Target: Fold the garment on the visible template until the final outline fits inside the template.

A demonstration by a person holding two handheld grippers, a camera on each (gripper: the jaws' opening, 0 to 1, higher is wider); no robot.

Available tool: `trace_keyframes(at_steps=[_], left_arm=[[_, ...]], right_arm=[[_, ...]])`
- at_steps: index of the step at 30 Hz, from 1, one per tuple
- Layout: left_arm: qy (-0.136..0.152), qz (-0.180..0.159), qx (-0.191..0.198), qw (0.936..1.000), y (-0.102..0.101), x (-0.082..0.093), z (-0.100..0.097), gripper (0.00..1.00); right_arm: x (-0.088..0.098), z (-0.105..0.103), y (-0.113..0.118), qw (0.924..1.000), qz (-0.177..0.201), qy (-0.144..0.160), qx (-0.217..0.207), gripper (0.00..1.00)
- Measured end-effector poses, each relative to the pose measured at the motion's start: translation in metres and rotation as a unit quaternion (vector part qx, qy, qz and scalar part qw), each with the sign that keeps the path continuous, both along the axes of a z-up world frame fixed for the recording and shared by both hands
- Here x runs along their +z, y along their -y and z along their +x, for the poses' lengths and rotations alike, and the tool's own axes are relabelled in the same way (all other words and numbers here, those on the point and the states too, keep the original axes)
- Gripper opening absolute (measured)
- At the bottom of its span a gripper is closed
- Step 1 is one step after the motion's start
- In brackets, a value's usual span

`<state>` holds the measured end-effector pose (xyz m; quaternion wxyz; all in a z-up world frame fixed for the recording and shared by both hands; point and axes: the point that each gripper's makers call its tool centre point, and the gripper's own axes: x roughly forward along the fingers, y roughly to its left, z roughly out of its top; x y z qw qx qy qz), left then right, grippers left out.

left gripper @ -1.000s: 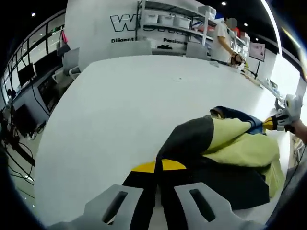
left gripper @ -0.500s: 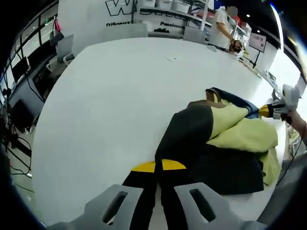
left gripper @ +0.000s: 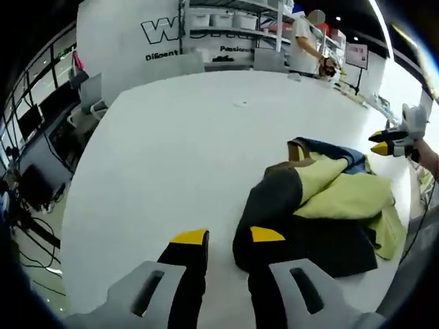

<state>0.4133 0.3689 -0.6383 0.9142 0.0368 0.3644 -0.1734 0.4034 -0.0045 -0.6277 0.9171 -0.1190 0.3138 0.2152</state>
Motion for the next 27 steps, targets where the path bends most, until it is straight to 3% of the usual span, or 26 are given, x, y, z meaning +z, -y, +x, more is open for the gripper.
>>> trace_keyframes(at_steps=[6, 10, 14, 19, 27], left_arm=[[0.018, -0.004, -0.012, 0.9998, 0.006, 0.007, 0.007, 0.27], [0.020, -0.031, -0.012, 0.9992, 0.013, 0.012, 0.014, 0.26], [0.017, -0.032, -0.045, 0.9983, 0.028, 0.014, 0.019, 0.38], [-0.003, -0.055, -0.058, 0.9968, 0.042, 0.012, 0.022, 0.39], [-0.056, -0.071, -0.069, 0.9935, 0.053, -0.006, 0.014, 0.39]], right_arm=[[0.004, 0.009, -0.023, 0.9998, 0.013, 0.002, 0.011, 0.25], [0.006, 0.015, -0.037, 0.9996, 0.013, 0.001, 0.024, 0.25], [0.008, 0.023, -0.052, 0.9991, 0.010, 0.004, 0.042, 0.26], [0.007, 0.033, -0.069, 0.9984, 0.013, 0.002, 0.055, 0.26], [0.004, 0.048, -0.096, 0.9968, 0.021, -0.007, 0.077, 0.26]])
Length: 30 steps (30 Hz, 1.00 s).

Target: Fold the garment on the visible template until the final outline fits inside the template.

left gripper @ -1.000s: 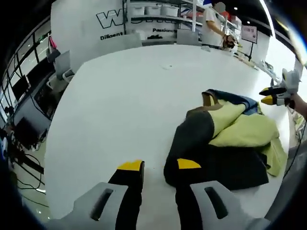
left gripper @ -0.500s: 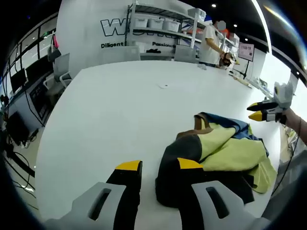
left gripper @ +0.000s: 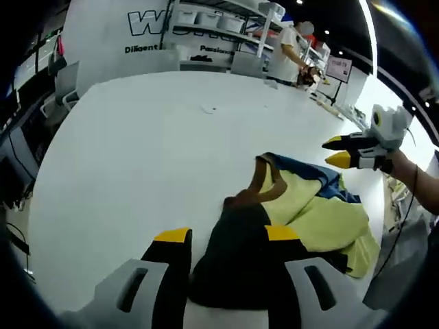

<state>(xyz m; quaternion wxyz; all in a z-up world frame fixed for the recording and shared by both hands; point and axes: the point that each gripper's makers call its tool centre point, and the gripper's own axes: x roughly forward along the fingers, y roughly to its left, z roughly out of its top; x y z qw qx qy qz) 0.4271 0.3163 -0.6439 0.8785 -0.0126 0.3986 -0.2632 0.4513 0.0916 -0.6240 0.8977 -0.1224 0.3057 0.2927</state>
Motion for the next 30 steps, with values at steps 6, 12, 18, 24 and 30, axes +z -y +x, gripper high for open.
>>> trace_keyframes(at_steps=[6, 12, 18, 24, 30], left_arm=[[-0.023, -0.018, 0.007, 0.9995, 0.004, -0.005, -0.004, 0.35], [-0.033, -0.024, 0.006, 0.9992, 0.006, -0.009, -0.008, 0.30], [-0.047, -0.027, 0.005, 0.9985, 0.009, -0.014, -0.011, 0.23], [-0.050, -0.026, 0.007, 0.9984, 0.010, -0.015, -0.012, 0.18], [-0.045, -0.020, 0.000, 0.9988, 0.011, -0.016, -0.012, 0.16]], right_arm=[[-0.014, 0.010, -0.011, 0.9996, -0.013, -0.015, 0.019, 0.25], [-0.027, 0.020, -0.019, 0.9988, -0.020, -0.033, 0.031, 0.25], [-0.037, 0.026, -0.028, 0.9976, -0.028, -0.049, 0.041, 0.24], [-0.040, 0.028, -0.035, 0.9968, -0.039, -0.045, 0.053, 0.21], [-0.047, 0.027, -0.041, 0.9951, -0.048, -0.057, 0.065, 0.13]])
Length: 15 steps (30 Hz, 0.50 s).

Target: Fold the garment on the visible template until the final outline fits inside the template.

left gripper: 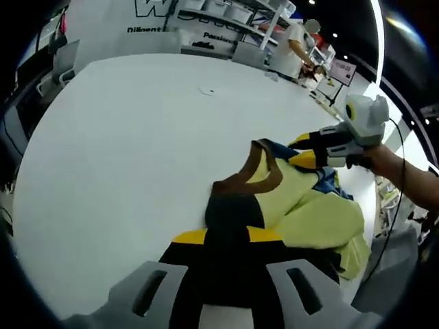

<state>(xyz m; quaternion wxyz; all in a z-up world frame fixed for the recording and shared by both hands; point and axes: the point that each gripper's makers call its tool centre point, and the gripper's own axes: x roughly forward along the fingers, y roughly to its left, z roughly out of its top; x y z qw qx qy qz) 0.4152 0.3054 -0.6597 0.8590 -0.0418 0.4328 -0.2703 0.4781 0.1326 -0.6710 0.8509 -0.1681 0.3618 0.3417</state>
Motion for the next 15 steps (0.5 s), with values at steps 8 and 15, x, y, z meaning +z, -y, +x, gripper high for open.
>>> trace_keyframes(at_steps=[8, 15], left_arm=[[-0.010, -0.003, 0.000, 0.9999, 0.0041, -0.0065, -0.0054, 0.03], [0.014, -0.012, 0.016, 0.9997, 0.0039, 0.0008, 0.0031, 0.01]], right_arm=[[-0.0093, -0.0040, 0.0037, 0.9998, -0.015, -0.011, 0.003, 0.00], [-0.0068, -0.0030, 0.0077, 0.9994, -0.029, 0.002, 0.017, 0.00]])
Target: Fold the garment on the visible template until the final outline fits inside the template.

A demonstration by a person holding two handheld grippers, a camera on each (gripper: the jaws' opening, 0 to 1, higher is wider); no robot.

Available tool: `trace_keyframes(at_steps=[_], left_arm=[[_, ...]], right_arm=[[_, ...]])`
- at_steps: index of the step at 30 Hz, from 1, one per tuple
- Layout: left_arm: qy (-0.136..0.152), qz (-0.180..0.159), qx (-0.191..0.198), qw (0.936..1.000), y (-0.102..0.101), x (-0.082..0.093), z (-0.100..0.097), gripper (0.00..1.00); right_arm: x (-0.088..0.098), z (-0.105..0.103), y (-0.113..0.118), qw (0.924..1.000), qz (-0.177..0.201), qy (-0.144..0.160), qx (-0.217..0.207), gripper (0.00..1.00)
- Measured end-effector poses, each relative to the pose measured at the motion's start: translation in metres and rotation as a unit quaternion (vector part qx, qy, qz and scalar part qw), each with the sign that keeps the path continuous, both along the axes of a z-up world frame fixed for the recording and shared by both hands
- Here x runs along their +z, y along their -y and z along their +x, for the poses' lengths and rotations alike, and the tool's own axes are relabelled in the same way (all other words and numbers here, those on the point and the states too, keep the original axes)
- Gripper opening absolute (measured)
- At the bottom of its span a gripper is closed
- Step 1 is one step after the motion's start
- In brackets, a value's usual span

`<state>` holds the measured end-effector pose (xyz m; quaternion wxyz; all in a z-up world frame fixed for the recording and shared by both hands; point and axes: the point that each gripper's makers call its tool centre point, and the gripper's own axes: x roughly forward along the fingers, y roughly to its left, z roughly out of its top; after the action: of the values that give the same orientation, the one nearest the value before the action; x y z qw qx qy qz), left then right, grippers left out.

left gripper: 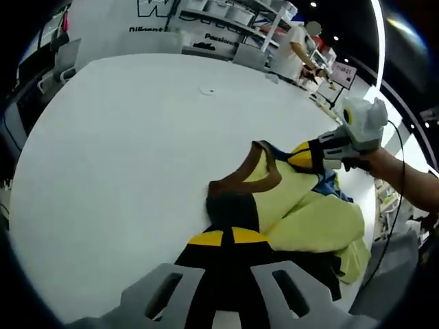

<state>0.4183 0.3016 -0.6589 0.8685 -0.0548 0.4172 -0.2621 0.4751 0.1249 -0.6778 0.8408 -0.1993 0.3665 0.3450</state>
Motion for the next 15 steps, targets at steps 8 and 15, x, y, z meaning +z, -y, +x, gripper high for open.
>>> trace_keyframes(at_steps=[8, 15], left_arm=[[0.053, -0.003, 0.009, 0.9986, 0.002, 0.018, 0.020, 0.01], [0.067, 0.010, 0.000, 0.9977, 0.010, 0.019, 0.033, 0.01]], right_arm=[[0.021, 0.009, 0.013, 0.9989, 0.003, 0.044, -0.016, 0.00], [0.023, 0.011, 0.021, 0.9985, -0.011, 0.052, -0.016, 0.00]])
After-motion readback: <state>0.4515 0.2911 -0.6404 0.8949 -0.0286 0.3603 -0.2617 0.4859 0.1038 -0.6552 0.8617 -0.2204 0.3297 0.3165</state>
